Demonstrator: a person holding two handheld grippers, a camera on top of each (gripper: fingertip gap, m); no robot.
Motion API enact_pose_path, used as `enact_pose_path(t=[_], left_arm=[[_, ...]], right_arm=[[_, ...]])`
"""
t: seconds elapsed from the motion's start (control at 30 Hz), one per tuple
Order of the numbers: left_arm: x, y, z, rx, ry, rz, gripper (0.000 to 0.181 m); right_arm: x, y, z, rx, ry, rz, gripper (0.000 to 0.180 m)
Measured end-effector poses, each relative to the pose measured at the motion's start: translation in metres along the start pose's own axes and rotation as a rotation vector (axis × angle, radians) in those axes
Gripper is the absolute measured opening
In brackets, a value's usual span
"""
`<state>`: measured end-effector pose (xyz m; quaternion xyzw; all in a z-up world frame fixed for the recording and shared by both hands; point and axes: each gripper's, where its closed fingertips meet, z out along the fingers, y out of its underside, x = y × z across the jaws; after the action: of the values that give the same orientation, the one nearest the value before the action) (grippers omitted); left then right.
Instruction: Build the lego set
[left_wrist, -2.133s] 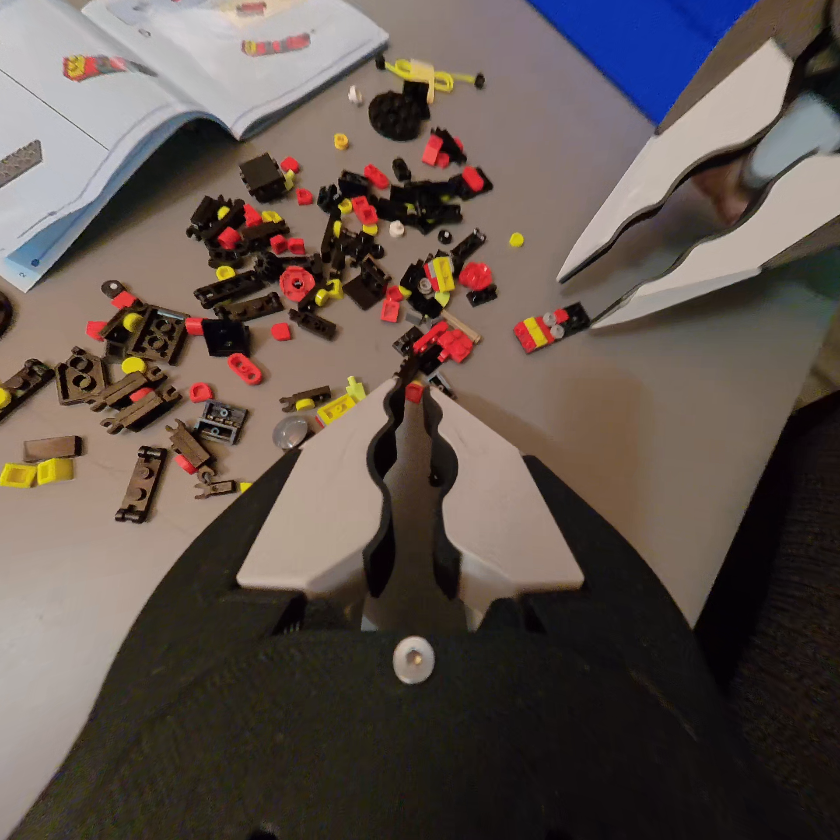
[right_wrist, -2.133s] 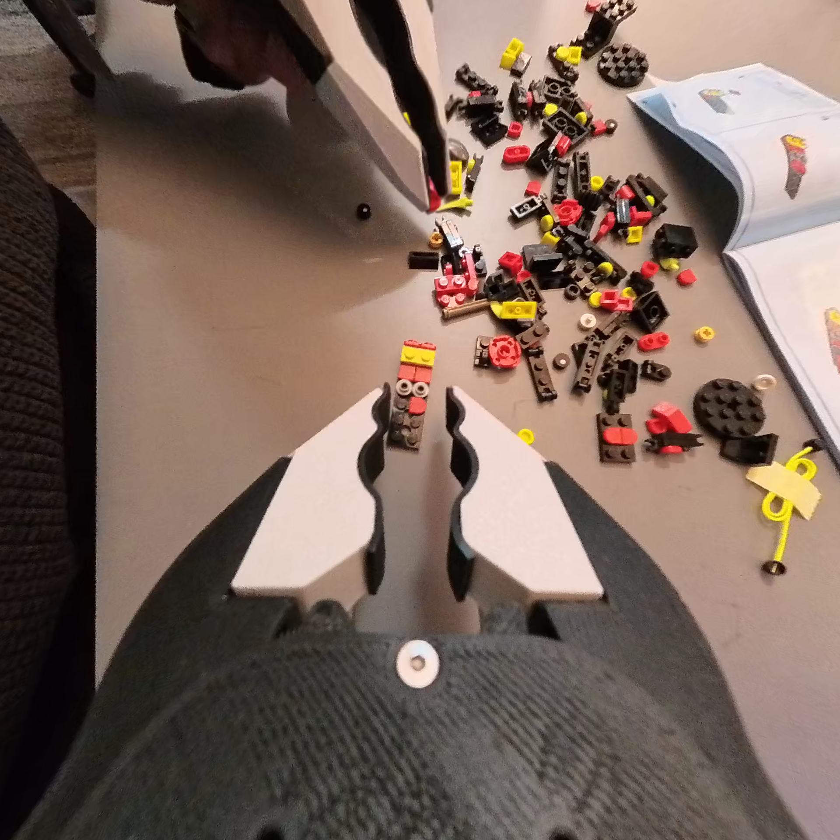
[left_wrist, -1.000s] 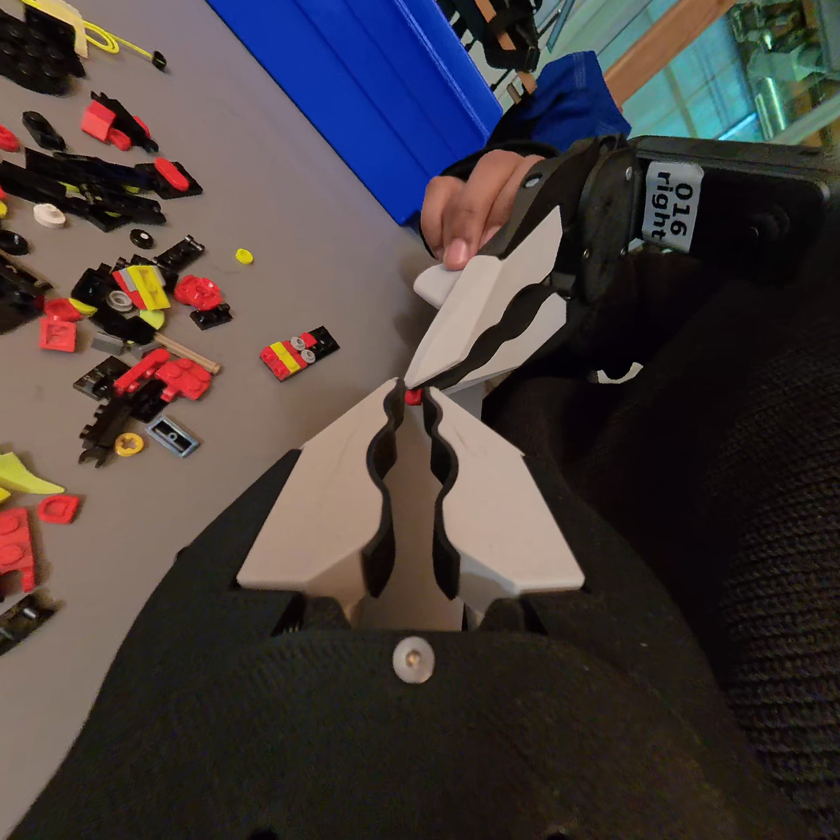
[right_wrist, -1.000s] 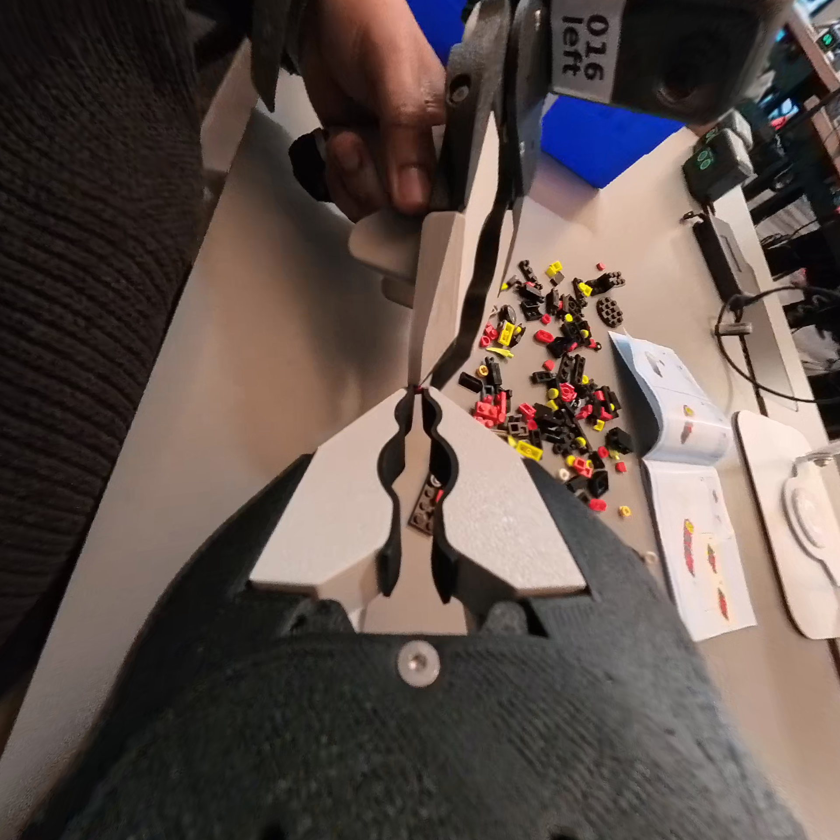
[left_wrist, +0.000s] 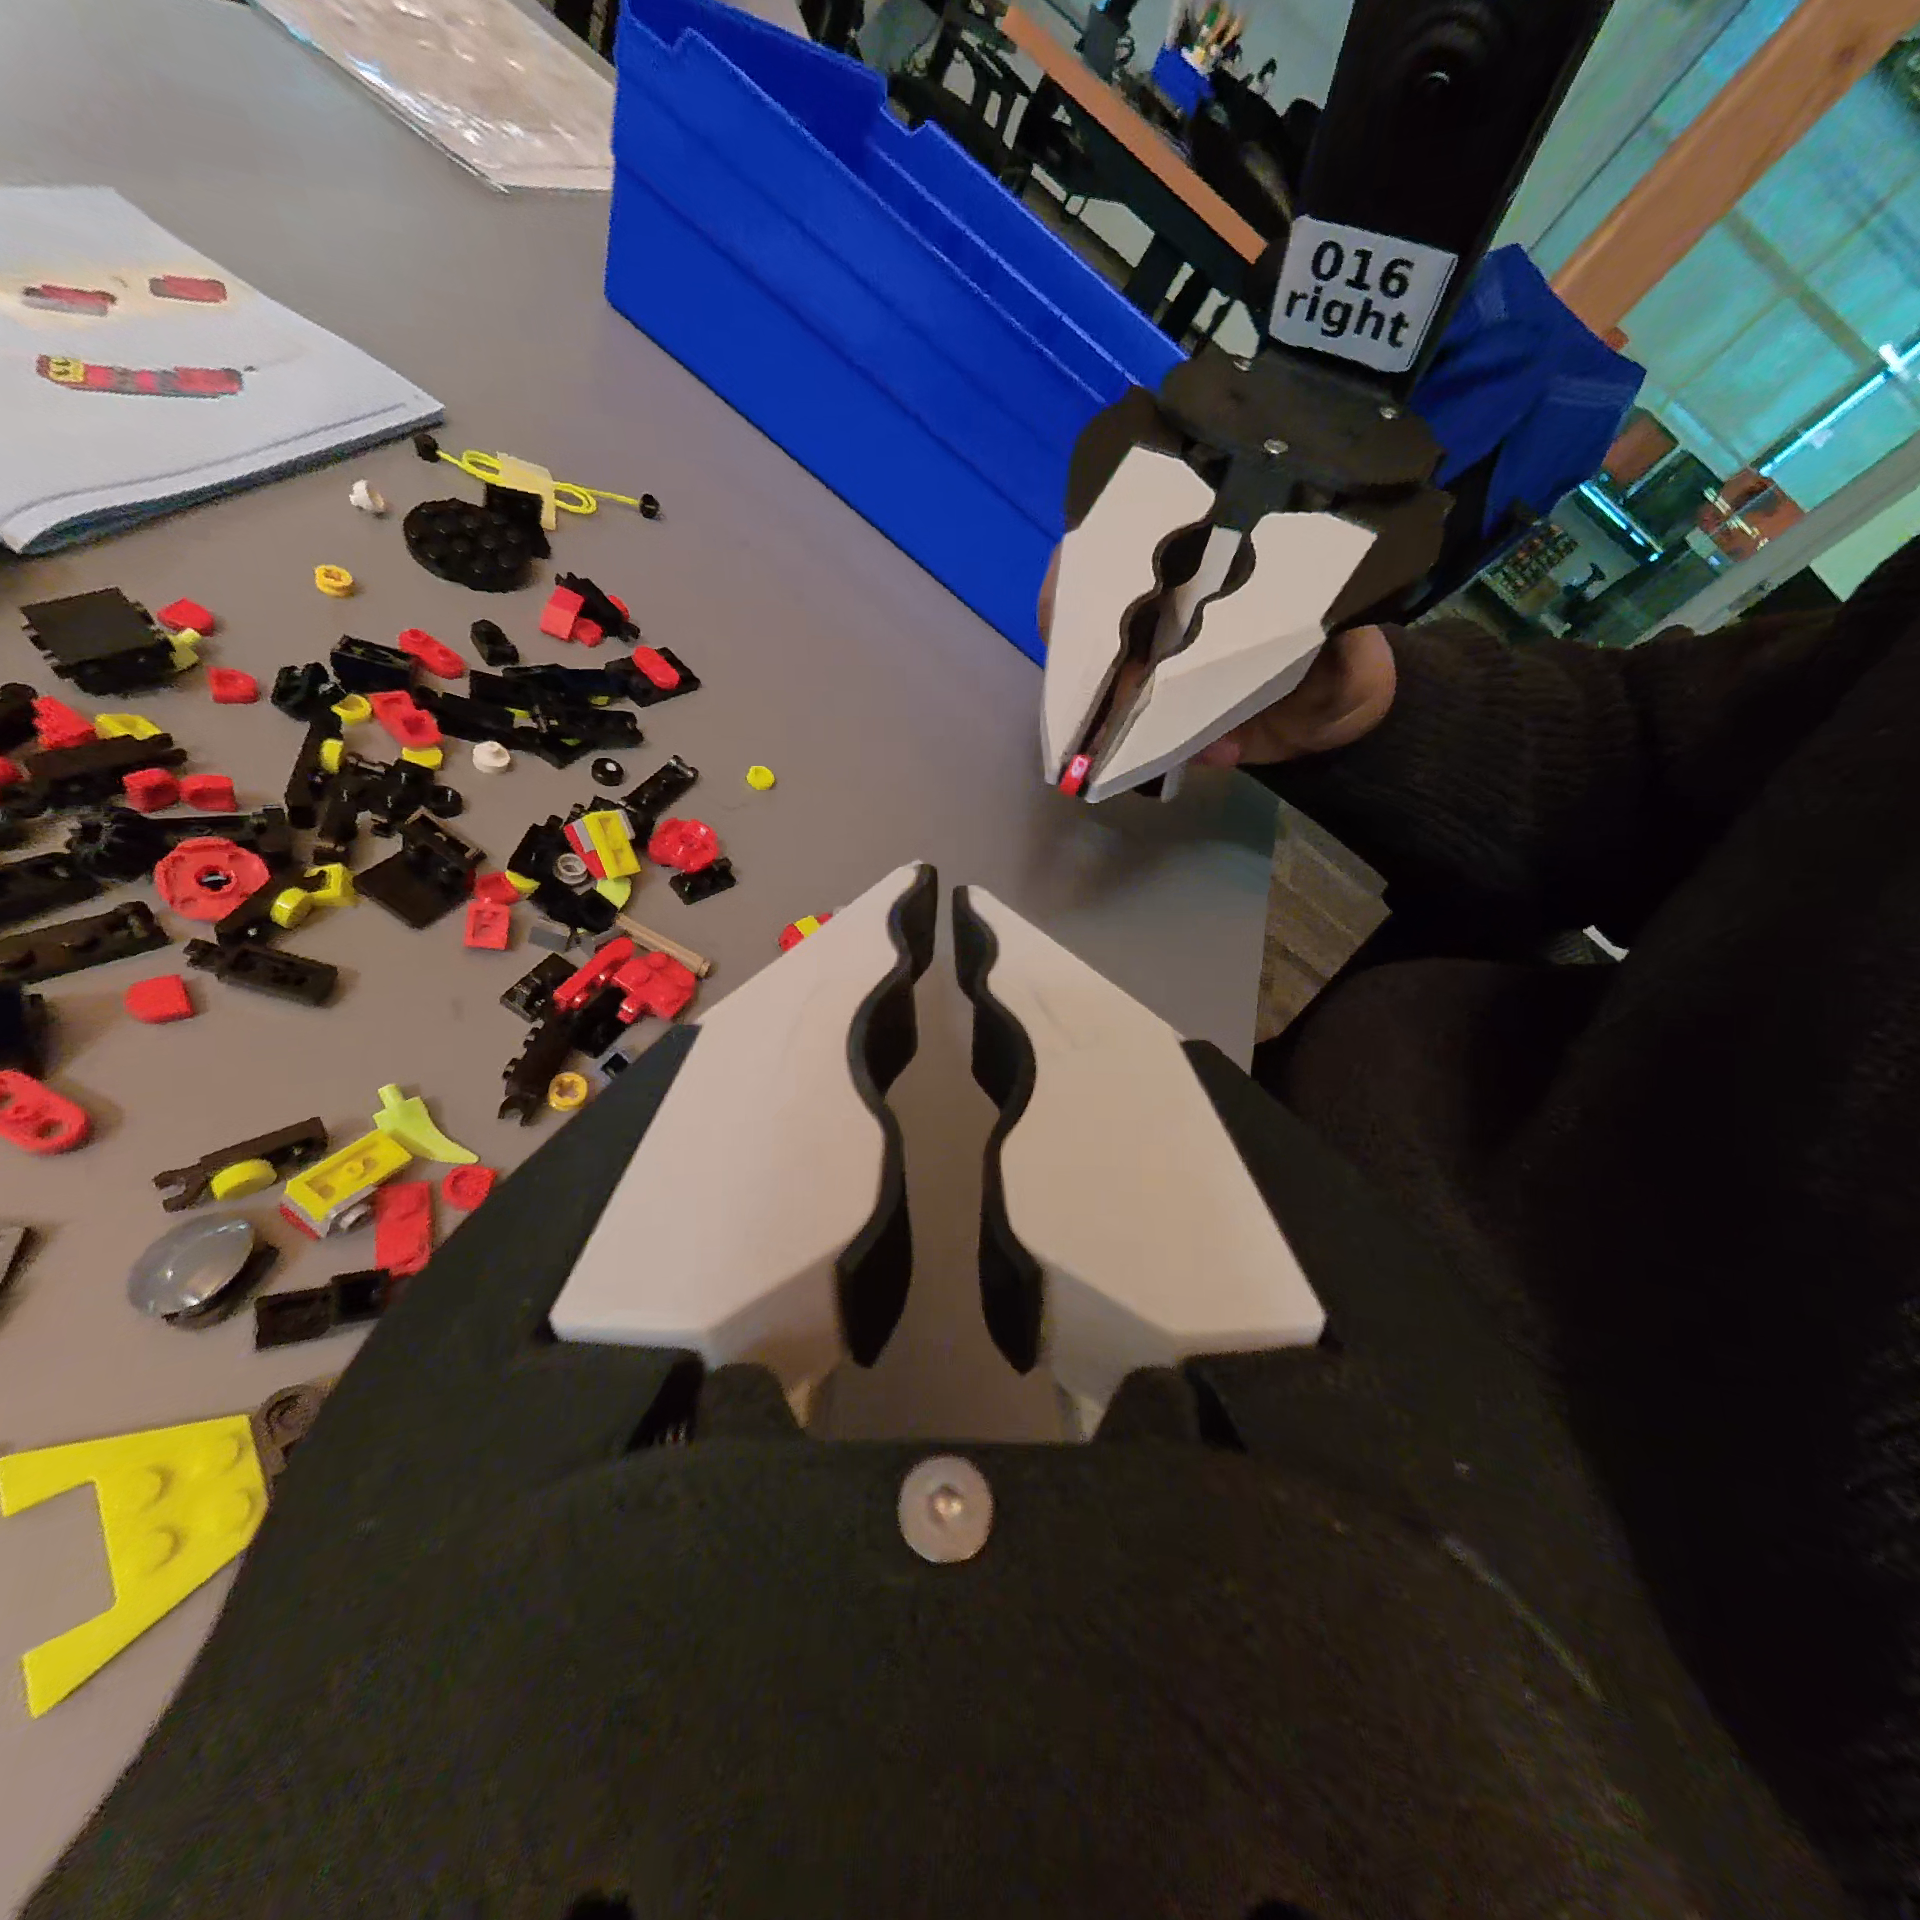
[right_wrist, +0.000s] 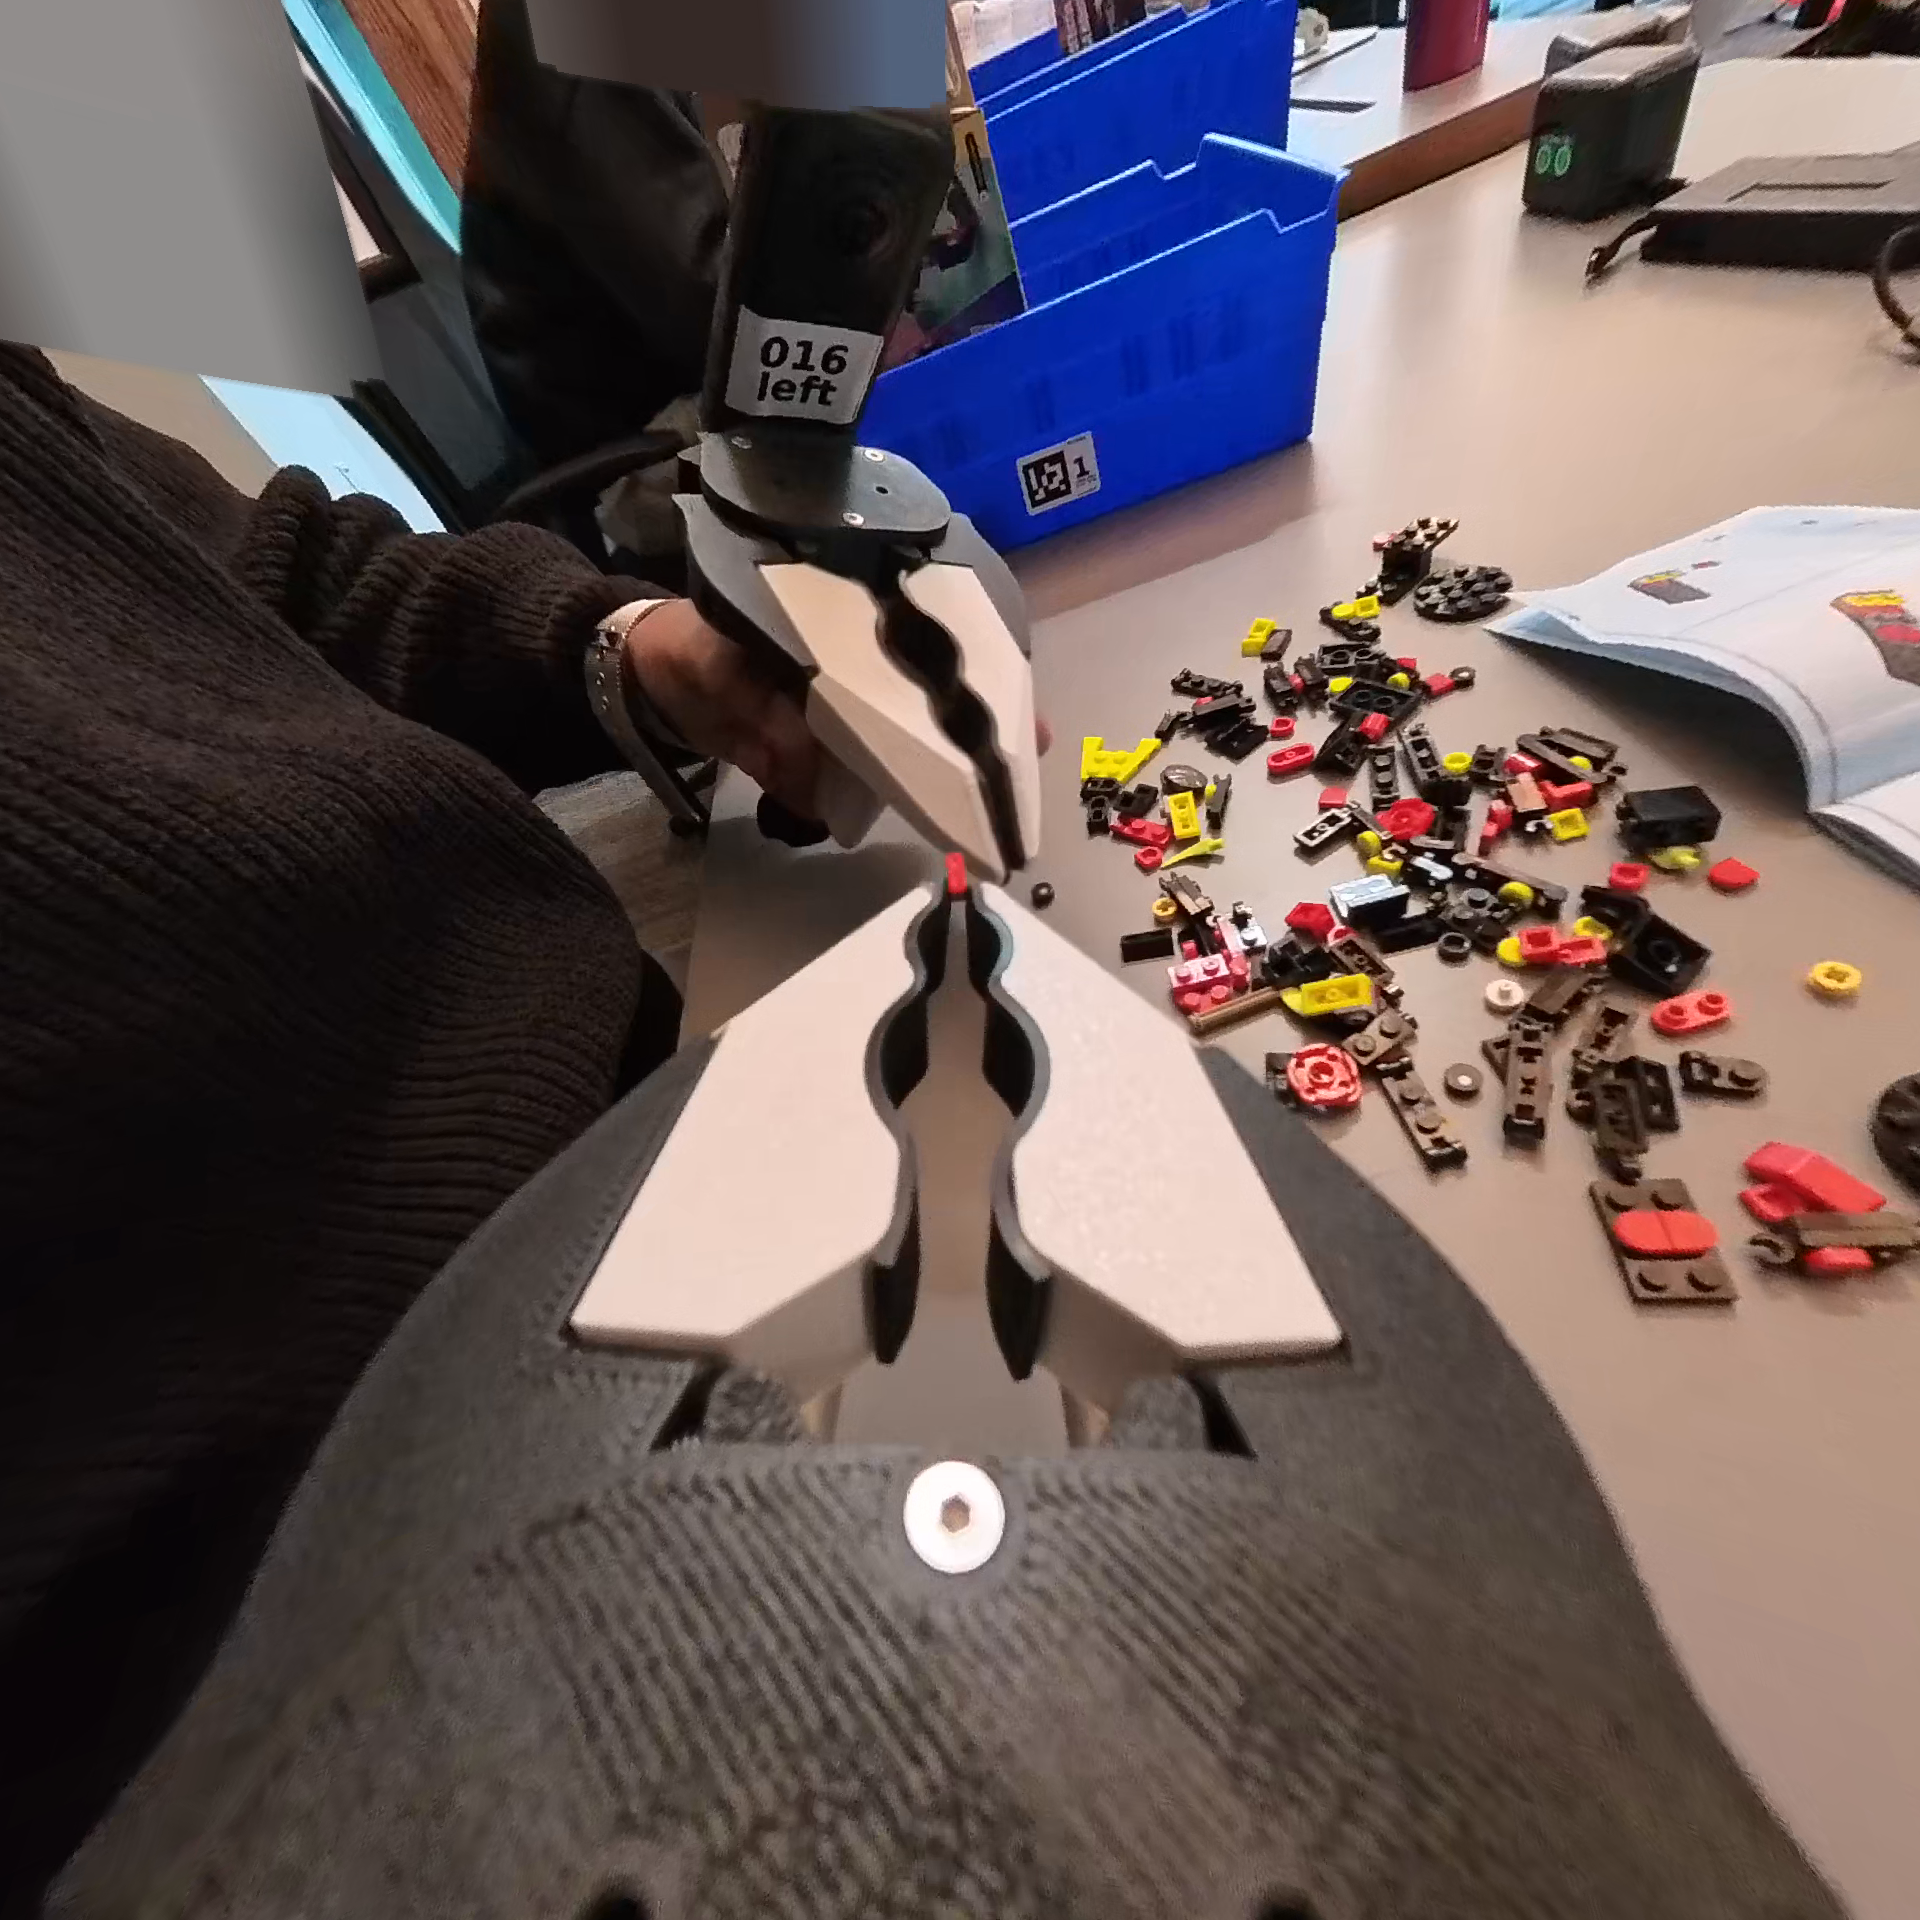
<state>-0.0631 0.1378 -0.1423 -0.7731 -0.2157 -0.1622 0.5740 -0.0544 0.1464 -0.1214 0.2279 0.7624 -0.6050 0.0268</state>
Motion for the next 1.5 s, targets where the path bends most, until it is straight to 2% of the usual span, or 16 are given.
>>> enact_pose_path(t=[0.23, 0.37, 0.6, 0.97, 1.2, 1.37, 1.5], left_arm=[[0.0, -0.005, -0.004, 0.039, -0.038, 0.06, 0.0], [0.006, -0.011, -0.004, 0.075, -0.003, 0.057, 0.0], [0.014, -0.013, -0.004, 0.093, 0.061, 0.038, 0.0], [0.027, -0.005, 0.001, 0.047, 0.144, 0.011, 0.009], [0.027, 0.0, 0.002, 0.021, 0.142, 0.012, 0.0], [0.028, 0.0, 0.002, 0.019, 0.166, -0.017, 0.0], [0.031, 0.002, 0.001, 0.007, 0.231, -0.115, 0.003]], right_arm=[[0.005, -0.005, 0.0, 0.039, 0.013, 0.082, 0.001], [0.005, -0.014, -0.004, 0.115, -0.047, 0.196, 0.001], [0.0, -0.01, 0.0, 0.109, -0.114, 0.273, 0.001], [-0.007, 0.007, 0.009, 0.014, -0.145, 0.267, 0.001], [-0.01, 0.013, 0.01, -0.021, -0.152, 0.233, 0.001], [-0.012, 0.013, 0.01, -0.027, -0.157, 0.214, 0.001], [-0.013, 0.015, 0.011, -0.042, -0.158, 0.192, 0.001]])
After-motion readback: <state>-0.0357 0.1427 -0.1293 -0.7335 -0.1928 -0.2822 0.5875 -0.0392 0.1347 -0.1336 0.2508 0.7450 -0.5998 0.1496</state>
